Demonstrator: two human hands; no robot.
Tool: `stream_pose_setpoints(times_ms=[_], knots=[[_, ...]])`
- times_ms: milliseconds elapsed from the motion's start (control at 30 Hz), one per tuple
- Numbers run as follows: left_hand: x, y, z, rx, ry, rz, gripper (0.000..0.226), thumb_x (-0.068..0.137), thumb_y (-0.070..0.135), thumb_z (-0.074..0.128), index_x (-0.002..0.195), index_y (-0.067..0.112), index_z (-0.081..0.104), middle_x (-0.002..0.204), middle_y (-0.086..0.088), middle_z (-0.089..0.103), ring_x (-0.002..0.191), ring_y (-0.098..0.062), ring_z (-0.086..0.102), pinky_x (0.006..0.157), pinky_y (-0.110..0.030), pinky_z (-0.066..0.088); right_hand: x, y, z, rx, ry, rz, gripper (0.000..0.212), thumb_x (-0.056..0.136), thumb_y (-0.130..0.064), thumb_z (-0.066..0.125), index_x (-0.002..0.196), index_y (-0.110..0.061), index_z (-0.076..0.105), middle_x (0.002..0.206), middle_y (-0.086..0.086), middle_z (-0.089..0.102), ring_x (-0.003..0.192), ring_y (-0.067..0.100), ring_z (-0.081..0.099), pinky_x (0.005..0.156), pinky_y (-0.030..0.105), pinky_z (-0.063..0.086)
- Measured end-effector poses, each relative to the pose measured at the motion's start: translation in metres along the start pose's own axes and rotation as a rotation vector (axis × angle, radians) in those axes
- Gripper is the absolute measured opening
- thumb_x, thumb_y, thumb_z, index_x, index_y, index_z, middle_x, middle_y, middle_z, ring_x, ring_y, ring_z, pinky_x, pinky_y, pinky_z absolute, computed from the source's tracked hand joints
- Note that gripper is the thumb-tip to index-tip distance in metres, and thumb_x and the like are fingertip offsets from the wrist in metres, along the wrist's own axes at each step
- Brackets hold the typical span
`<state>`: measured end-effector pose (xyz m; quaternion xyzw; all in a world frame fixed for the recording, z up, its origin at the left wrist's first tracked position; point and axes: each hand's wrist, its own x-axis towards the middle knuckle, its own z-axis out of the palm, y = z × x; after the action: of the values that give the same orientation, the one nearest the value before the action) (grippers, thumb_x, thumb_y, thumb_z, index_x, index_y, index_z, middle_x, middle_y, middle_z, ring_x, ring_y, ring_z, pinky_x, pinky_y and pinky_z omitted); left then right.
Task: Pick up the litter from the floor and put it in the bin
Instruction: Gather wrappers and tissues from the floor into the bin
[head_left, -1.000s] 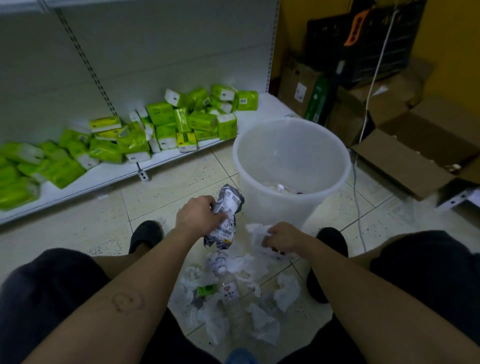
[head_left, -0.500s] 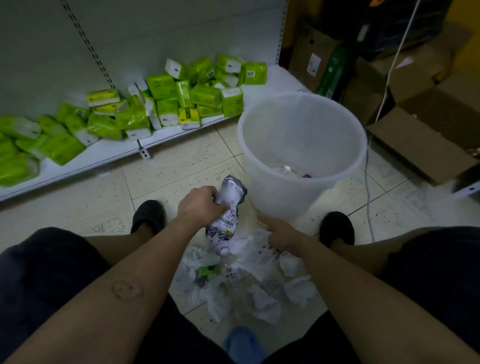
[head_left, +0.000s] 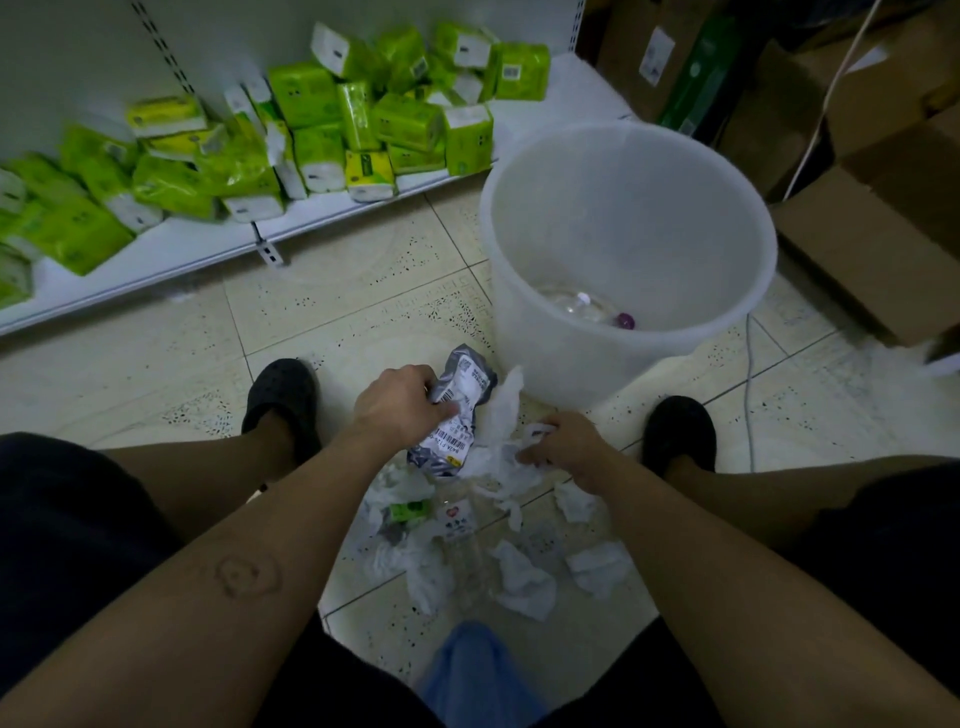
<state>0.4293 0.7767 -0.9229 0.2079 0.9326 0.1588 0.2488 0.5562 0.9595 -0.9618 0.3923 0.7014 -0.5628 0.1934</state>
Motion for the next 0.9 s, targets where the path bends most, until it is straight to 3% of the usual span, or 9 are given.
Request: stream_pose_setpoints(times_ms=[100,233,367,433,467,600,700,767,900], knots=[[0.000,0.002,0.000,-0.021,-0.003,0.011,0.041,0.081,0.050,0.066,0.063,0.026,0.039,0.064,0.004,0.049,0.065,-0.021,0.052,0.052,-0.027,0.031,0.004,0.003,-0.001,0.006,0.019,-0.012,0.019,0.079,-0.005,0.073,0.069,-0.005,0.057,0.064,0.012,0.057,0.050,0.015,0.053,0.040,0.016,0.046],[0.000,0.008,-0.001,-0.040,0.006,0.027,0.040,0.081,0.050,0.066,0.064,0.026,0.039,0.064,0.005,0.050,0.062,-0.019,0.051,0.051,-0.027,0.032,0.006,0.006,0.001,0.072,0.001,0.008,0.014,0.089,-0.010,0.058,0.081,0.001,0.062,0.071,0.012,0.050,0.059,0.021,0.049,0.055,0.026,0.045],[-0.001,0.013,-0.007,-0.059,0.032,0.044,0.041,0.081,0.050,0.067,0.063,0.026,0.038,0.063,0.005,0.049,0.058,-0.014,0.048,0.049,-0.026,0.029,0.007,0.002,0.003,-0.092,0.032,-0.008,0.032,0.090,-0.004,0.049,0.068,-0.027,0.044,0.075,-0.001,0.046,0.060,0.004,0.046,0.052,0.017,0.040],[-0.003,0.017,-0.010,-0.062,0.044,0.053,0.040,0.081,0.051,0.066,0.064,0.026,0.039,0.063,0.004,0.050,0.058,-0.014,0.048,0.049,-0.026,0.029,0.006,0.000,0.002,-0.110,0.028,-0.041,0.025,0.089,0.003,0.046,0.070,-0.010,0.056,0.079,0.008,0.052,0.064,0.001,0.055,0.045,0.012,0.039],[-0.004,0.018,-0.012,-0.063,0.050,0.058,0.039,0.081,0.051,0.066,0.065,0.026,0.041,0.064,0.004,0.051,0.058,-0.014,0.049,0.048,-0.026,0.029,0.005,-0.002,0.001,-0.083,0.036,-0.038,0.021,0.091,0.003,0.044,0.077,0.001,0.060,0.081,0.011,0.055,0.067,0.009,0.059,0.038,0.013,0.039],[-0.008,0.030,-0.022,-0.081,0.081,0.084,0.037,0.080,0.052,0.066,0.069,0.023,0.047,0.067,0.002,0.055,0.065,-0.020,0.056,0.050,-0.027,0.033,-0.009,-0.009,-0.001,0.128,0.041,0.052,0.028,0.094,-0.003,0.034,0.103,-0.006,0.061,0.087,0.013,0.055,0.055,0.020,0.060,0.033,0.018,0.045],[-0.009,0.044,-0.033,-0.082,0.113,0.116,0.037,0.080,0.053,0.066,0.068,0.024,0.046,0.069,0.002,0.058,0.067,-0.021,0.058,0.053,-0.027,0.035,-0.018,-0.016,-0.010,0.220,-0.033,0.020,0.038,0.092,0.001,0.030,0.116,-0.007,0.058,0.096,0.022,0.064,0.061,0.032,0.069,0.054,0.039,0.061],[-0.009,0.054,-0.043,-0.067,0.142,0.137,0.036,0.080,0.053,0.066,0.069,0.024,0.047,0.069,0.002,0.058,0.067,-0.022,0.058,0.053,-0.028,0.037,-0.024,-0.028,-0.019,0.310,-0.053,-0.031,0.035,0.094,0.001,0.029,0.112,-0.011,0.056,0.102,0.026,0.067,0.071,0.042,0.068,0.066,0.054,0.059],[-0.007,0.076,-0.066,-0.049,0.221,0.165,0.037,0.079,0.056,0.065,0.075,0.021,0.053,0.073,0.000,0.060,0.070,-0.024,0.058,0.055,-0.031,0.041,-0.044,-0.064,-0.046,0.329,0.018,-0.252,0.032,0.096,0.002,0.030,0.110,-0.010,0.056,0.088,0.019,0.065,0.062,0.036,0.066,0.054,0.046,0.059]])
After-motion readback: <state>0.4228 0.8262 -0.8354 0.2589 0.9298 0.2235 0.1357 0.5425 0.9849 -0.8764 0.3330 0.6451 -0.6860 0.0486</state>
